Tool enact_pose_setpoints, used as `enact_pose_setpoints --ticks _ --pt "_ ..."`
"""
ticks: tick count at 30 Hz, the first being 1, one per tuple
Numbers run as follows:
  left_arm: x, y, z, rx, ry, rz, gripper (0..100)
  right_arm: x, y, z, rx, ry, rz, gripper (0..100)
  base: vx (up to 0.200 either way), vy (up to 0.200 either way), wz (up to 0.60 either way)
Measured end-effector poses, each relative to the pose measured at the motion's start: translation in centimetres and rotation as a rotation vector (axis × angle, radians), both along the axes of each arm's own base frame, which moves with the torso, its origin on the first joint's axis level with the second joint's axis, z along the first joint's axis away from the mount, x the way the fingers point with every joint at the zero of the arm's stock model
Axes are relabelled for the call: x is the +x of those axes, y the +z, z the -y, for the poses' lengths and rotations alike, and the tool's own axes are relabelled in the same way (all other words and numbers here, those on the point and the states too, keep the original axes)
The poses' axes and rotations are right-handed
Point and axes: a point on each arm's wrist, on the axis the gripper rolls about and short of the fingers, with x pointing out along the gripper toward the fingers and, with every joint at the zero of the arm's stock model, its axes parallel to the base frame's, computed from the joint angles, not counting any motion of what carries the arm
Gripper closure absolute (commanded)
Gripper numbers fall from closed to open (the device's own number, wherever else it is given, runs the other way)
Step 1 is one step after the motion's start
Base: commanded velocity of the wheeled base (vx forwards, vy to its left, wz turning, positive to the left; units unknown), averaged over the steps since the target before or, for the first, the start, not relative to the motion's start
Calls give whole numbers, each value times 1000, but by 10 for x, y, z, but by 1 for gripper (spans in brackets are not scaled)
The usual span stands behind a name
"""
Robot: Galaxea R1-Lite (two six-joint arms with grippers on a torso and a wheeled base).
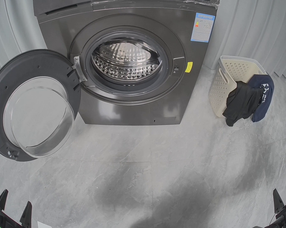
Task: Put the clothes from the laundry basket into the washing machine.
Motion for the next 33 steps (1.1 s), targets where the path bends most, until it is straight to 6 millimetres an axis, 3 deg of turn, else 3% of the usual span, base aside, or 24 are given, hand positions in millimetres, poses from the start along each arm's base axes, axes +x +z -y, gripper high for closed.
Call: enact_pose_setpoints --ticks 7,33 --pt "0 0 0 -2 0 0 0 0 0 0 -4 0 -1 0 0 -29 0" --pt "0 0 0 -3 0 0 0 0 0 0 -10 6 -2 0 0 -200 0"
